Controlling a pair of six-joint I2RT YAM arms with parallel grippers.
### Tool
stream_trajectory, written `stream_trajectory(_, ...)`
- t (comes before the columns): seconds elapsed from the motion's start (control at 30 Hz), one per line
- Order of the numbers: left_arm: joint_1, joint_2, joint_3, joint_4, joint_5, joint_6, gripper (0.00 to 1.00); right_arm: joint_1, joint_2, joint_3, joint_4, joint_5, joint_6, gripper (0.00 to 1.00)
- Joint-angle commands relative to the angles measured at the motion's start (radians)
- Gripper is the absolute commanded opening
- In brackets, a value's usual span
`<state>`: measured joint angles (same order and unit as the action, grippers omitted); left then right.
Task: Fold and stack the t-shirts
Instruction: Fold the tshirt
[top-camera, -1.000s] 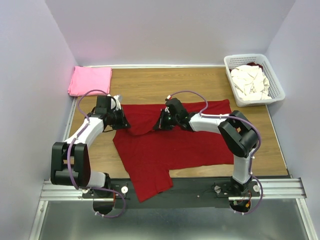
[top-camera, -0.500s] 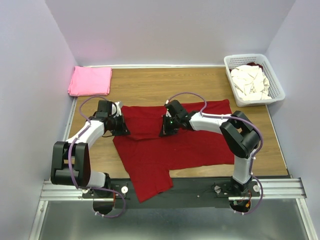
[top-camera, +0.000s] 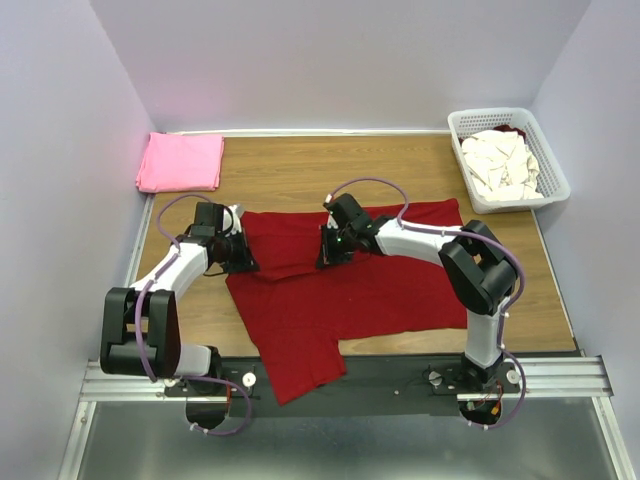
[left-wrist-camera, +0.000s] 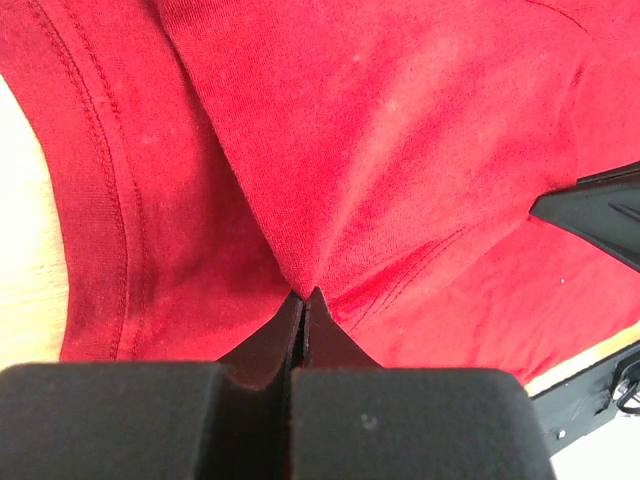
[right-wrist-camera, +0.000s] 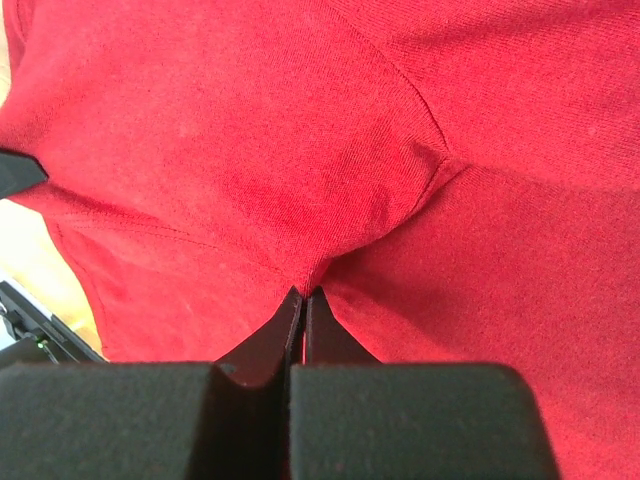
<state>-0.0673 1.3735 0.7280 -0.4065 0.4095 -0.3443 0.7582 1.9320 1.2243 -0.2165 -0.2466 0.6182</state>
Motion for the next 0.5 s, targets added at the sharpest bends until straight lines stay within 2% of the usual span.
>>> stream_trajectory(0.0, 0.001, -0.040, 0.022, -0.064, -0.031, -0.004, 0.00, 0.006, 0.012, 0.032, -0.038, -0.005, -0.017, 0.05)
stream_trajectory(0.33, 0.001, -0.079, 0.096, -0.137, -0.005, -0.002, 0.00, 0.006, -0.039, 0.066, -0.081, -0.034, -0.015, 0.10)
stream_trajectory(0.47, 0.001, -0.083, 0.099, -0.149, -0.006, 0.002, 0.04, 0.006, -0.050, 0.063, -0.101, -0.017, -0.020, 0.10)
